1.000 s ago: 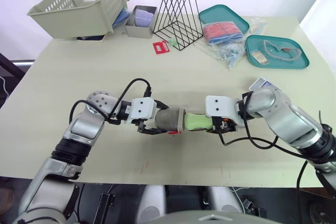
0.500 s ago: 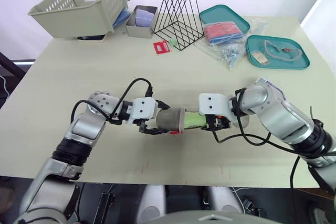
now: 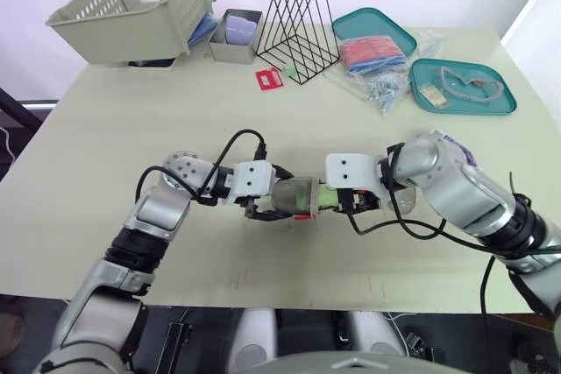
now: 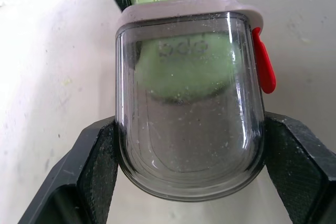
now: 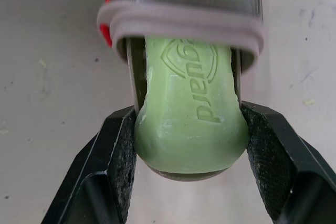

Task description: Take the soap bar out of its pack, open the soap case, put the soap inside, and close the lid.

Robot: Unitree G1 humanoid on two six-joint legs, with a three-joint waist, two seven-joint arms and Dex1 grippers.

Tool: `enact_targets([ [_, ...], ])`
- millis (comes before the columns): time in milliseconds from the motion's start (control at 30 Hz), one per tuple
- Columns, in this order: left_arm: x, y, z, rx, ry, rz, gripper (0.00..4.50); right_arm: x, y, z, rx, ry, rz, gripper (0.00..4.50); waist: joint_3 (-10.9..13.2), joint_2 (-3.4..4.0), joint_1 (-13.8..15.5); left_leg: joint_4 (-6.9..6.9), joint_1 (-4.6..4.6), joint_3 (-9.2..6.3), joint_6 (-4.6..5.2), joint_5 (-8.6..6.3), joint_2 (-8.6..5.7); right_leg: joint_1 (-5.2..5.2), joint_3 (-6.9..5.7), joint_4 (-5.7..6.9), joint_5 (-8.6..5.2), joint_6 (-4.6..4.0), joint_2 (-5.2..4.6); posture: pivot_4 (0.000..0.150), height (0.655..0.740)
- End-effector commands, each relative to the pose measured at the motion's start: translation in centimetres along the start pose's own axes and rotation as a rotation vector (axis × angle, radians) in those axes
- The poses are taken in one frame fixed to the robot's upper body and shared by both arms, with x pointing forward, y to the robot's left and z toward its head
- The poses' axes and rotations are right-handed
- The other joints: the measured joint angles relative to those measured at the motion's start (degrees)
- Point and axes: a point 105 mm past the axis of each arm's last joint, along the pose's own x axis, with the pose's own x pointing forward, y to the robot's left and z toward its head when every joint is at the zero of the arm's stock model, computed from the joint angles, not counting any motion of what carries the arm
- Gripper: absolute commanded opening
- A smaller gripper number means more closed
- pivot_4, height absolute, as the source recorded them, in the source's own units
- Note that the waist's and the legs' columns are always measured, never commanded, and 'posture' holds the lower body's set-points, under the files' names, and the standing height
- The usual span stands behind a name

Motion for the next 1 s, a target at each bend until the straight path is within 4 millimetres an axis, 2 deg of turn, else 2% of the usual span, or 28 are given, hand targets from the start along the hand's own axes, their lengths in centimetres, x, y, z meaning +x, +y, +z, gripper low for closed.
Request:
enact_targets([
  [33, 0.3, 0.5, 1.3, 0.052, -0.033, 0.005, 3.44, -0.7, -0.7, 1.9, -0.076, -0.053, -0.044, 3.92, 0.0, 0.0, 0.0, 0.0, 0.0, 0.0, 0.0, 0.0, 0.0, 0.0, 0.0, 0.0, 0.0, 0.0, 0.0, 0.15, 0.74],
  [67, 0.3, 0.6, 1.3, 0.053, -0.033, 0.006, 3.44, -0.7, -0.8, 1.8, -0.078, -0.053, -0.052, 4.43, 0.0, 0.0, 0.0, 0.0, 0.0, 0.0, 0.0, 0.0, 0.0, 0.0, 0.0, 0.0, 0.0, 0.0, 0.0, 0.15, 0.74],
  [167, 0.2, 0.7, 1.3, 0.055, -0.032, 0.01, 3.44, -1.2, -0.9, 0.9, -0.081, -0.039, -0.065, 4.43, 0.0, 0.0, 0.0, 0.0, -0.01, -0.01, 0.0, 0.0, 0.0, 0.0, 0.0, 0.0, 0.0, 0.0, 0.01, 0.15, 0.74],
  [333, -0.2, 0.8, 1.2, 0.055, -0.025, 0.016, 3.44, -2.3, -1.0, -2.3, -0.068, 0.053, -0.085, 4.43, 0.0, 0.0, 0.2, 0.01, -0.02, -0.02, 0.0, 0.0, -0.04, 0.03, 0.0, -0.02, -0.01, 0.01, -0.03, 0.15, 0.74],
  [433, -0.4, 0.9, 1.1, 0.056, -0.019, 0.023, 3.44, -2.4, -0.9, -3.0, -0.032, 0.069, -0.084, 4.43, 0.0, 0.0, -0.1, 0.01, 0.0, -0.01, 0.0, 0.0, -0.03, 0.01, 0.0, -0.01, -0.01, 0.01, -0.02, 0.15, 0.74],
  [533, -0.5, 1.1, 1.3, 0.061, -0.02, 0.033, 3.44, -2.1, -0.6, -2.8, -0.007, 0.05, -0.073, 3.69, 0.0, 0.0, -0.5, 0.0, 0.01, -0.03, 0.0, 0.0, 0.01, 0.01, 0.01, 0.01, -0.01, 0.0, 0.04, 0.15, 0.74],
  [633, -0.6, 1.3, 1.5, 0.066, -0.021, 0.037, 3.44, -1.9, -0.2, -2.6, -0.02, 0.045, -0.051, 2.37, 0.0, 0.0, -0.6, -0.01, -0.01, -0.06, 0.0, 0.0, 0.0, 0.01, 0.0, 0.01, -0.01, 0.0, 0.05, 0.15, 0.74],
  [667, -0.6, 1.3, 1.5, 0.068, -0.021, 0.039, 3.44, -1.8, 0.1, -2.3, -0.027, 0.034, -0.038, 1.62, 0.0, 0.0, -0.6, 0.0, -0.02, -0.06, 0.0, 0.0, -0.01, 0.01, 0.0, 0.01, -0.01, 0.0, 0.03, 0.15, 0.74],
  [700, -0.7, 1.4, 1.5, 0.07, -0.021, 0.04, 3.44, -1.8, 0.3, -2.1, -0.033, 0.025, -0.028, 1.28, 0.0, 0.0, -0.6, 0.0, -0.02, -0.05, 0.0, 0.0, -0.02, 0.01, 0.01, 0.0, -0.01, 0.0, 0.02, 0.15, 0.74],
  [767, -0.7, 1.4, 1.6, 0.072, -0.02, 0.04, 3.44, -1.5, 0.5, -1.2, -0.045, -0.004, -0.016, 0.19, 0.0, 0.0, -0.7, 0.0, -0.02, -0.06, 0.0, 0.0, -0.02, 0.01, 0.0, 0.01, -0.01, 0.01, 0.02, 0.15, 0.74],
  [800, -0.7, 1.4, 1.6, 0.072, -0.021, 0.04, 3.44, -1.3, 0.6, -0.8, -0.057, -0.011, -0.015, 0.05, 0.0, 0.0, -0.8, 0.0, -0.01, -0.07, 0.0, 0.0, -0.02, 0.02, 0.0, 0.01, -0.01, 0.0, 0.03, 0.15, 0.74],
  [1000, -0.5, 1.4, 1.9, 0.079, -0.025, 0.034, 3.44, -0.7, 0.5, 0.5, -0.098, -0.044, -0.013, 0.05, 0.0, 0.0, -1.0, 0.0, -0.02, -0.09, 0.0, 0.0, -0.02, 0.02, -0.01, 0.01, -0.01, 0.01, 0.03, 0.15, 0.74],
])
